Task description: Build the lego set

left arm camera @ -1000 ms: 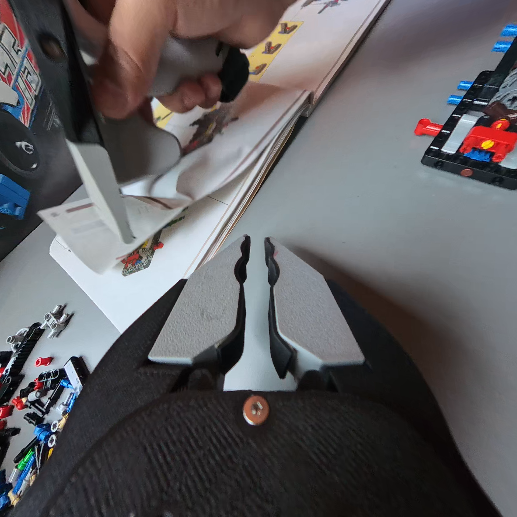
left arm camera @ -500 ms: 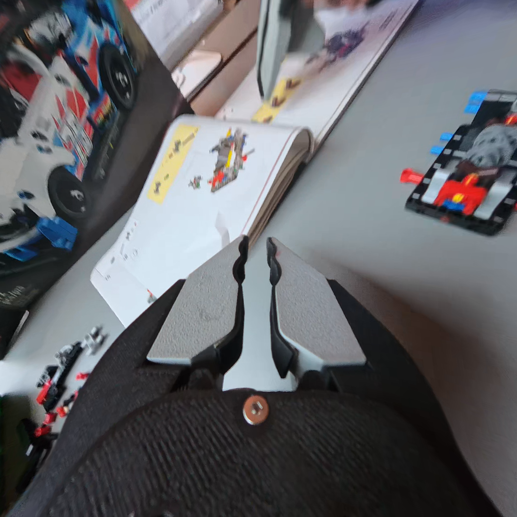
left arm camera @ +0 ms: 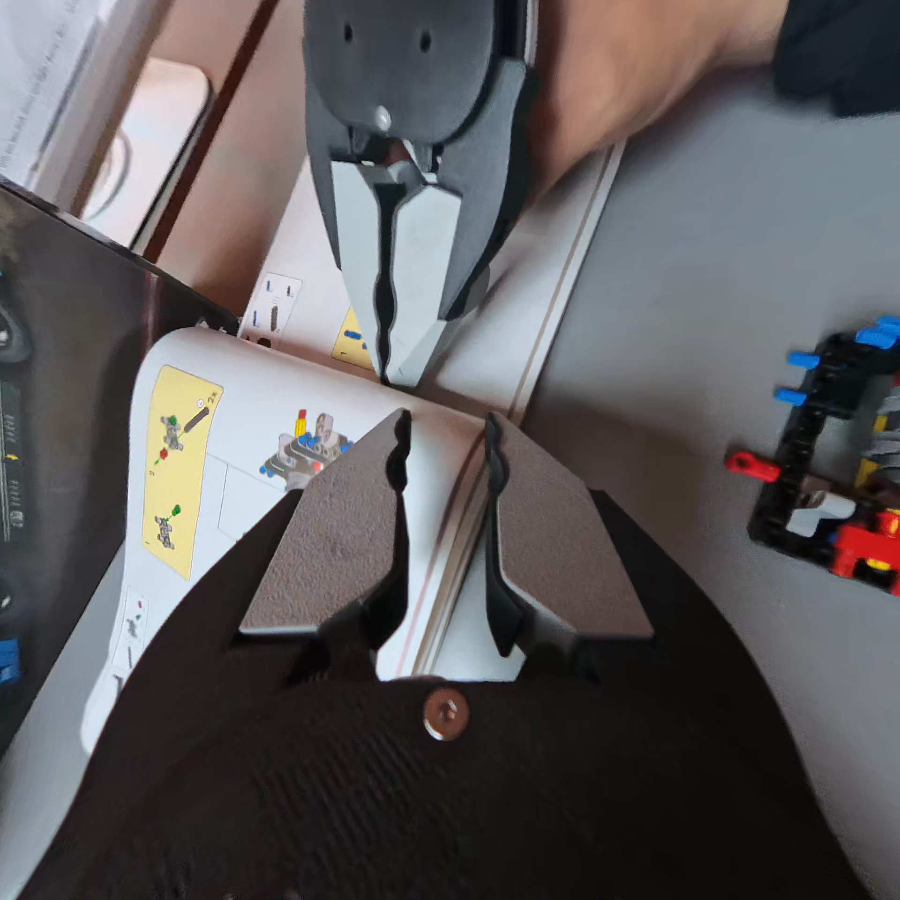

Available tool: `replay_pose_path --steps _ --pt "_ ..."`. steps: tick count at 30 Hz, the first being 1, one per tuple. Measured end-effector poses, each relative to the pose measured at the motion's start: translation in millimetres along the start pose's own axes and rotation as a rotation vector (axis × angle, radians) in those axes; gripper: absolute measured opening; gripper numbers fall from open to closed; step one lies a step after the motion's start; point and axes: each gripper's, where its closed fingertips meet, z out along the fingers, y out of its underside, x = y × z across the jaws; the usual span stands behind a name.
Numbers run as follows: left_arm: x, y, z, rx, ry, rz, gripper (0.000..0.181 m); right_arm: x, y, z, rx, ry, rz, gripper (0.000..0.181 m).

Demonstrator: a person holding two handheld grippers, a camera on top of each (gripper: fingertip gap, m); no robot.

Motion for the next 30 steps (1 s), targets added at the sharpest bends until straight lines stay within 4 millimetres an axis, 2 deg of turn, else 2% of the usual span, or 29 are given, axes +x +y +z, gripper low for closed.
replay_pose_path --steps 2,4,6,7,9,11,14,16,19,24,27,30 --pt "0.7 -6.2 5.0 -0.031 0.016 0.037 0.028 -0.7 0.2 -0.4 0.005 -0.052 0.05 0.0" --pt "0.7 -25.2 9.0 -0.013 0.003 0.09 0.024 -0.7 0.1 -0.6 0.008 -0.087 0.09 0.0" --pt "-1.7 -43.1 17.1 -0.023 -0.002 0.082 0.024 -0.1 0.3 -0.7 0.009 -0.091 0.103 0.0" --pt "-7.0 -42.6 23.2 -0.07 -0.015 0.055 0.026 1.0 0.6 -1.0 0.009 -0.085 0.11 0.0" --pt "-12.7 -34.7 31.8 -0.136 -0.011 -0.003 0.031 4.8 1.4 -2.5 0.014 -0.068 0.138 0.0" --pt "-16.8 -29.8 32.6 -0.101 -0.015 -0.061 0.022 11.1 2.1 -6.3 0.028 -0.036 0.162 0.0" --pt "-21.7 10.9 38.4 -0.201 -0.029 -0.114 0.012 25.5 6.5 -14.8 0.048 0.055 0.192 0.0" --pt "-23.7 18.3 36.6 -0.15 -0.031 -0.146 0.0 27.4 11.1 -18.5 0.043 0.068 0.197 0.0" --pt "-39.2 47.5 29.9 -0.221 -0.129 -0.15 0.0 26.3 17.1 -25.0 0.044 0.079 0.192 0.0" --pt "-32.2 53.4 22.6 -0.143 -0.111 -0.198 0.0 23.2 22.4 -30.9 0.047 0.067 0.19 0.0" --pt "-31.4 56.4 19.2 -0.108 -0.122 -0.227 0.0 24.0 18.8 -32.2 0.053 0.086 0.12 0.0" --pt "-30.3 58.2 17.1 -0.083 -0.108 -0.259 0.0 49.3 0.1 -36.2 0.084 0.268 0.013 0.0"
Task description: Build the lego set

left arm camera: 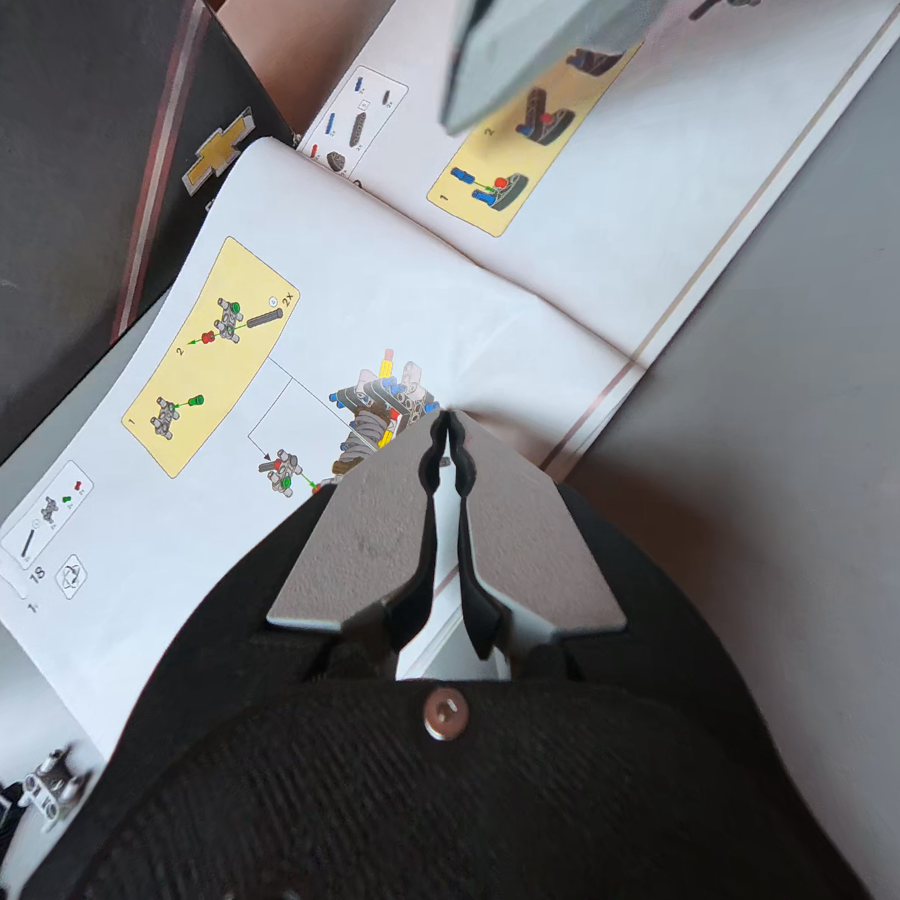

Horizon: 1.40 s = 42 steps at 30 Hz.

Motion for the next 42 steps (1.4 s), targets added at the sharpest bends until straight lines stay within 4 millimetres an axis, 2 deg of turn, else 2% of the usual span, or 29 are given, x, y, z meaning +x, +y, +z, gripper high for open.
replay_pose_path --steps 2,3,5,7,10,12,15,17,19,20,25,27,30,33,36,42 --pt "0.1 -0.1 0.2 0.007 0.028 -0.026 0.0 13.8 -9.8 10.6 -0.031 0.043 0.003 0.0" --pt "0.1 0.0 0.2 0.01 0.04 -0.032 0.0 14.3 -13.8 17.3 -0.046 0.016 0.026 0.0" --pt "-0.5 1.1 -0.8 0.004 0.05 -0.04 0.0 2.6 -21.4 32.6 -0.023 -0.095 0.078 0.0" --pt "-0.3 -0.9 -6.3 -0.01 0.037 0.004 0.0 -4.2 -12.5 46.8 -0.064 -0.135 0.093 0.0" --pt "14.7 -43.3 -18.4 0.168 0.106 -0.008 0.0 -3.9 -14.5 47.6 -0.055 -0.111 0.06 0.0" --pt "24.2 -55.1 -9.2 0.145 0.136 0.023 0.0 -4.6 -14.3 48.3 -0.058 -0.105 0.044 0.0" --pt "19.0 -52.8 20.4 0.023 0.039 0.146 0.0 0.2 -18.0 43.3 -0.024 -0.08 0.059 0.0" --pt "17.2 -50.4 32.9 0.004 0.022 0.156 0.0 15.4 -23.3 34.9 0.037 0.009 0.079 0.0" --pt "16.6 -49.8 31.8 0.024 0.02 0.138 0.0 38.9 -9.4 31.8 -0.021 0.129 0.111 0.0" --pt "17.0 -48.9 30.0 0.024 0.022 0.136 0.0 41.5 -0.9 34.2 -0.073 0.129 0.119 0.0" --pt "14.3 -41.1 23.4 -0.008 0.011 0.117 0.0 29.0 -8.9 50.7 -0.096 0.105 -0.01 0.0" --pt "4.8 -48.8 19.7 0.045 -0.027 0.112 0.0 22.8 -12.5 53.9 -0.092 0.119 -0.105 0.0" --pt "-22.0 -60.4 18.8 0.094 -0.088 0.074 0.0 16.2 -16.0 56.3 -0.088 0.164 -0.246 0.0" --pt "-45.4 -49.5 36.1 0.001 -0.103 0.049 0.0 6.1 -18.8 57.4 -0.066 0.121 -0.284 0.0" --pt "-57.9 -39.7 41.7 -0.037 -0.127 0.077 0.0 -3.6 -20.3 57.3 -0.047 0.037 -0.266 0.0" --pt "-69.8 -22.5 38.0 -0.078 -0.191 0.103 0.0 13.3 -17.2 59.7 -0.08 0.121 -0.219 0.0"
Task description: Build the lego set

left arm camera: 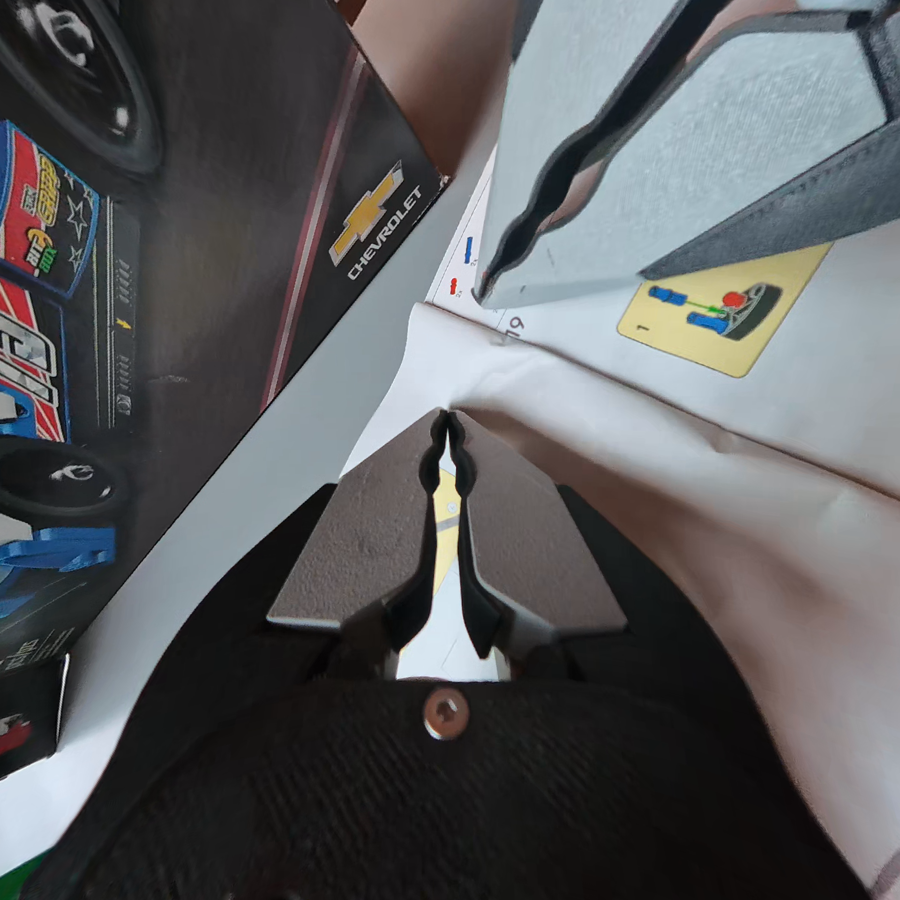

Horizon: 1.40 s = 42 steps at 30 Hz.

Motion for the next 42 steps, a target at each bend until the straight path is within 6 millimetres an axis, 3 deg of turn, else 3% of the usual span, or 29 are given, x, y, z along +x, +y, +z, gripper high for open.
replay_pose_path --steps 10,11,13,16,18,22,24,27,29,33,35,37,40,41,42 --pt "-18.0 7.0 2.7 -0.029 -0.051 -0.044 0.0 27.3 18.5 -5.0 -0.069 0.129 0.087 0.0" --pt "-13.8 3.7 -4.2 -0.025 -0.045 -0.041 0.0 30.2 21.5 -6.7 -0.078 0.147 0.093 0.0" --pt "14.0 -19.5 -24.0 0.108 0.051 -0.041 0.0 37.9 28.7 -10.7 -0.097 0.192 0.106 0.0" --pt "47.0 -15.0 -31.5 0.053 0.116 0.015 0.0 50.8 39.4 -15.4 -0.133 0.257 0.148 0.0" --pt "50.3 -7.2 -26.8 0.028 0.076 0.077 0.0 53.6 43.6 -18.9 -0.142 0.277 0.155 0.0" --pt "49.9 -5.4 -24.0 0.105 0.104 -0.02 0.0 57.0 49.8 -26.1 -0.145 0.294 0.172 0.0" --pt "48.6 -3.2 -24.9 0.146 0.098 -0.052 0.0 48.0 40.7 -27.7 -0.099 0.241 0.164 0.0" --pt "47.0 -0.8 -26.0 0.164 0.111 -0.072 0.0 6.8 5.3 -33.1 0.079 0.047 0.064 0.0" --pt "46.9 -0.9 -25.9 0.168 0.135 -0.099 0.0 -13.7 7.8 -29.4 0.053 -0.077 0.046 0.0" --pt "43.0 2.1 -26.0 0.154 0.114 -0.089 0.0 -12.2 8.9 -32.9 0.058 -0.156 0.13 0.0" --pt "40.3 4.9 -26.4 0.143 0.113 -0.088 0.0 -7.6 -4.7 -44.1 0.155 -0.132 0.125 0.0" --pt "39.4 5.6 -26.3 0.146 0.137 -0.114 0.0 -16.2 15.3 -33.5 0.031 -0.172 0.126 0.0" --pt "39.3 5.4 -26.0 0.156 0.154 -0.132 0.0 -14.2 -14.0 -55.5 0.181 -0.115 0.088 0.0" --pt "39.3 5.4 -26.0 0.156 0.152 -0.132 0.0 -19.8 -17.7 -57.6 0.198 -0.139 0.083 0.0" --pt "39.4 5.3 -26.0 0.155 0.147 -0.129 0.0 -28.4 -5.3 -49.1 0.119 -0.181 0.079 0.0"
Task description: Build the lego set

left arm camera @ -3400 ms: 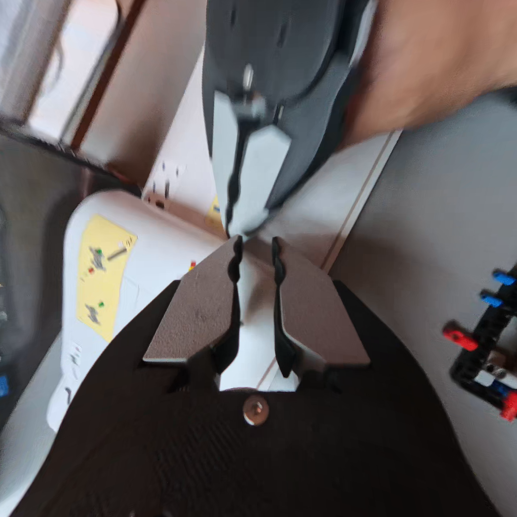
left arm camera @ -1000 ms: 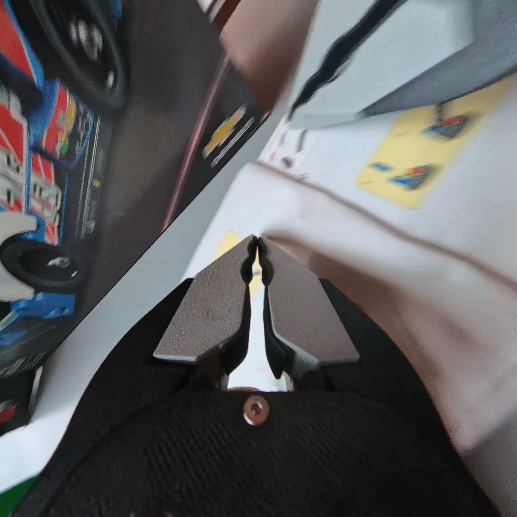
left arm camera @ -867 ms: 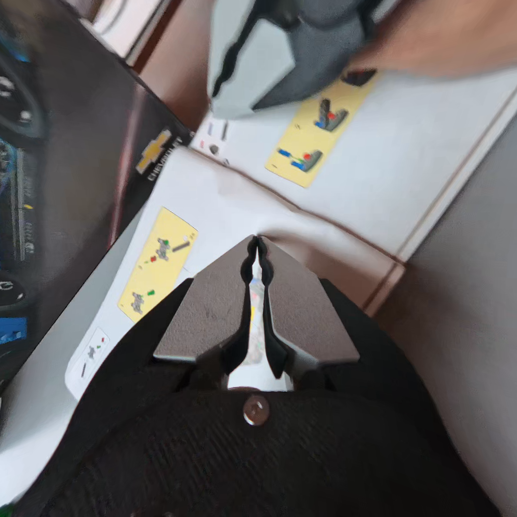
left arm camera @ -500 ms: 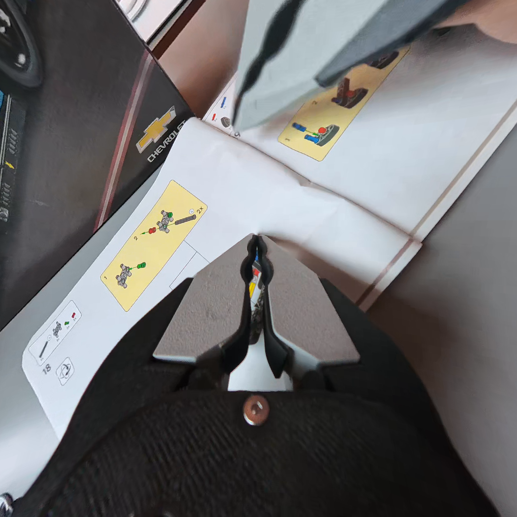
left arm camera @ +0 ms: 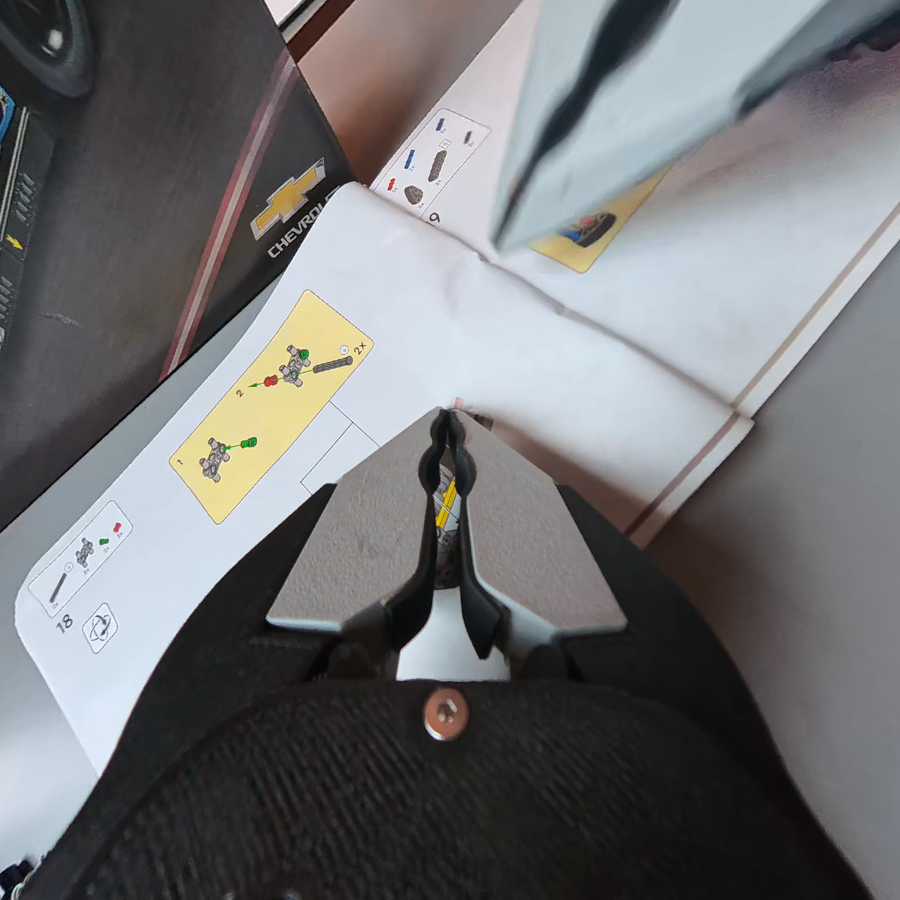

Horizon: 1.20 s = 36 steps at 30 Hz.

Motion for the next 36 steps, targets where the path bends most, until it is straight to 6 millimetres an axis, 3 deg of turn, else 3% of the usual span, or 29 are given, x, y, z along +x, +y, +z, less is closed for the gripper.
replay_pose_path --steps 1,2,5,7,11,13,16,19,21,23,25,28,29,31,34,35,36 --pt "-0.2 0.2 0.0 -0.003 -0.005 0.004 0.0 -3.9 15.8 8.7 -0.082 -0.021 0.012 0.0" --pt "-0.5 0.1 0.0 -0.004 -0.012 0.008 0.0 -5.4 13.5 7.5 -0.062 -0.018 0.007 0.0" --pt "-0.5 0.3 0.0 -0.001 -0.011 0.005 0.0 -13.4 -11.4 -8.4 0.048 -0.017 -0.015 0.0" --pt "-1.3 0.5 0.0 0.001 -0.009 -0.005 0.0 -25.4 13.0 6.9 -0.088 -0.069 0.007 0.0" --pt "-1.7 0.8 0.0 0.005 -0.005 -0.009 0.0 -53.7 -13.2 -7.0 0.046 -0.133 -0.048 0.0" --pt "-1.9 0.8 0.0 0.003 -0.007 -0.007 0.0 -70.2 13.2 4.4 -0.087 -0.194 -0.055 0.0" --pt "-2.2 0.9 0.0 0.006 -0.004 -0.009 0.0 -78.8 -11.0 -11.7 0.035 -0.169 -0.106 0.0" --pt "-2.9 1.0 -0.1 0.005 -0.003 -0.012 0.0 -83.5 15.3 -3.8 -0.07 -0.228 -0.068 0.0" --pt "-3.1 1.2 0.0 0.007 -0.002 -0.014 0.0 -69.4 -5.7 -13.3 0.022 -0.153 -0.059 0.0" --pt "-3.1 1.2 0.0 0.007 -0.003 -0.014 0.0 -34.8 -29.6 -24.6 0.173 -0.011 0.002 0.0" --pt "-3.1 1.1 0.1 0.005 -0.007 -0.012 0.0 18.1 -11.2 -19.0 0.061 0.177 0.091 0.0" --pt "-3.1 1.0 0.1 0.005 -0.01 -0.014 0.0 55.9 5.5 0.2 -0.057 0.27 0.133 0.0" --pt "-3.1 1.0 0.1 0.006 -0.011 -0.016 0.0 63.5 8.4 7.8 -0.084 0.284 0.142 0.0" --pt "-3.6 1.3 -0.1 0.005 -0.012 -0.022 0.0 59.8 19.7 27.4 -0.182 0.188 0.195 0.0" --pt "-4.3 1.5 -0.3 0.006 -0.012 -0.028 0.0 73.5 -7.4 17.0 -0.046 0.241 0.169 0.0" --pt "-4.3 1.4 -0.2 0.005 -0.014 -0.027 0.0 74.1 -10.4 18.4 -0.03 0.233 0.157 0.0" --pt "-4.2 1.4 -0.1 0.004 -0.016 -0.027 0.0 72.5 0.7 27.2 -0.092 0.205 0.17 0.0"
